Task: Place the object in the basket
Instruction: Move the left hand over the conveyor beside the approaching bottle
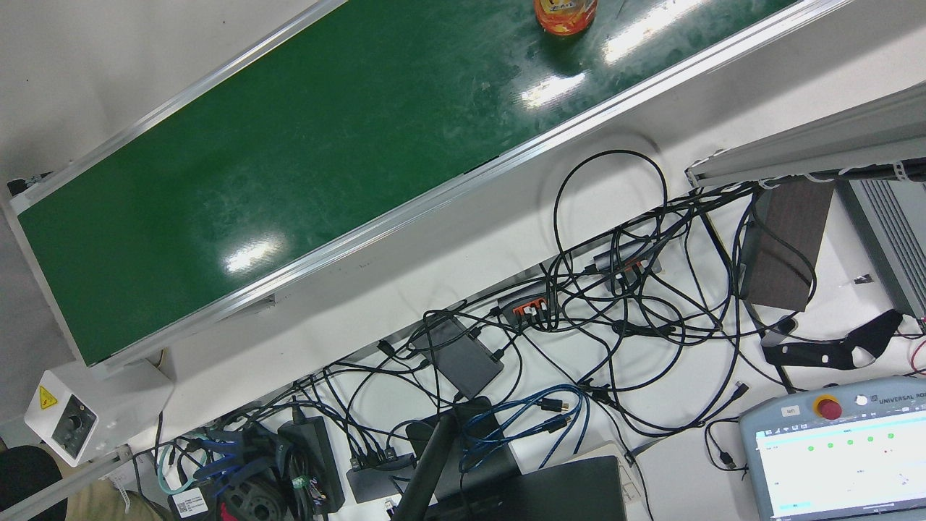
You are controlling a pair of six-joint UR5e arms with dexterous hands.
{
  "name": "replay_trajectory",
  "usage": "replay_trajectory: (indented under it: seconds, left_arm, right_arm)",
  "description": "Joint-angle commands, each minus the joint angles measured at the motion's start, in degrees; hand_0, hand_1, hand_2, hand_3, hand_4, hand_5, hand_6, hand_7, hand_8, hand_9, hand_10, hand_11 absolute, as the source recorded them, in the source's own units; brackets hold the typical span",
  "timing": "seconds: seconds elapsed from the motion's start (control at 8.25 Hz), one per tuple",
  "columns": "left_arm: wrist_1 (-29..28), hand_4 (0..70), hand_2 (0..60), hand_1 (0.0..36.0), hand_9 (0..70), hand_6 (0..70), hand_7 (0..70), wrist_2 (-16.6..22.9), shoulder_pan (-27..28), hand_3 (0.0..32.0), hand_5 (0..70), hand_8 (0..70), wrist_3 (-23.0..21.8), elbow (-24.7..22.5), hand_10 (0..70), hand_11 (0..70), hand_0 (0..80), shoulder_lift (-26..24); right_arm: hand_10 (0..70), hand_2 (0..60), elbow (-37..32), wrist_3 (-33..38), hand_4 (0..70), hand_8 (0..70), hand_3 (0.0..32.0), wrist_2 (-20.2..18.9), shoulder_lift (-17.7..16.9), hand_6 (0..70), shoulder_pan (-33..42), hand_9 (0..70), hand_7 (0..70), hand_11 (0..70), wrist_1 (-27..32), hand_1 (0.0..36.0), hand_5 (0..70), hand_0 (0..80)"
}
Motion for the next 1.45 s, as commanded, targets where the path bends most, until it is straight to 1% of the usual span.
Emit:
replay_trajectory:
  seconds: [0.0,0.12,0.36,0.73,0.97,1.33]
  left_arm:
    - [4.0,17.3,0.0,4.0,11.7,0.0,0.0,-0.07,6.3,0.0,11.3,6.7,0.79,0.49,8.6,13.1,46.3,-5.6]
    - [4.36,17.1,0.0,3.8,11.6,0.0,0.0,-0.16,7.98,0.0,11.2,6.6,0.88,0.58,8.3,12.6,46.3,-6.75]
    - [5.5,17.2,0.0,3.7,11.7,0.0,0.0,-0.25,9.31,0.0,11.6,6.7,1.4,0.58,8.5,12.9,46.3,-8.95]
    - [5.5,17.3,0.0,3.2,11.5,0.0,0.0,-0.42,12.2,0.0,11.6,6.6,1.49,0.41,8.9,13.5,46.3,-11.42]
    - [5.5,16.6,0.0,3.2,11.7,0.0,0.0,-0.42,12.65,0.0,11.5,6.7,1.32,0.58,9.4,14.3,46.4,-11.25]
    - [4.54,16.3,0.0,3.1,11.2,0.0,0.0,-0.34,11.95,0.0,10.7,6.3,0.44,0.59,8.9,13.5,46.1,-10.63]
  right_arm:
    - [0.0,0.0,0.0,0.0,0.0,0.0,0.0,0.0,0.03,0.0,0.0,0.0,0.0,0.0,0.0,0.0,0.0,0.0]
    - [0.0,0.0,0.0,0.0,0.0,0.0,0.0,0.0,-0.06,0.0,0.0,0.0,0.0,0.0,0.0,0.0,0.0,0.0]
    - [0.0,0.0,0.09,0.0,0.0,0.0,0.0,0.0,0.03,0.0,0.0,0.0,0.0,0.0,0.0,0.0,0.0,0.0]
    - [0.0,0.0,0.09,0.0,0.0,0.0,0.0,0.0,0.03,0.0,0.0,0.0,0.0,0.0,0.0,0.0,0.0,0.0]
    - [0.0,0.0,0.09,0.0,0.0,0.0,0.0,0.0,0.03,0.0,0.0,0.0,0.0,0.0,0.0,0.0,0.0,0.0]
    - [0.0,0.0,0.0,0.0,0.0,0.0,0.0,0.0,0.03,0.0,0.0,0.0,0.0,0.0,0.0,0.0,0.0,0.0]
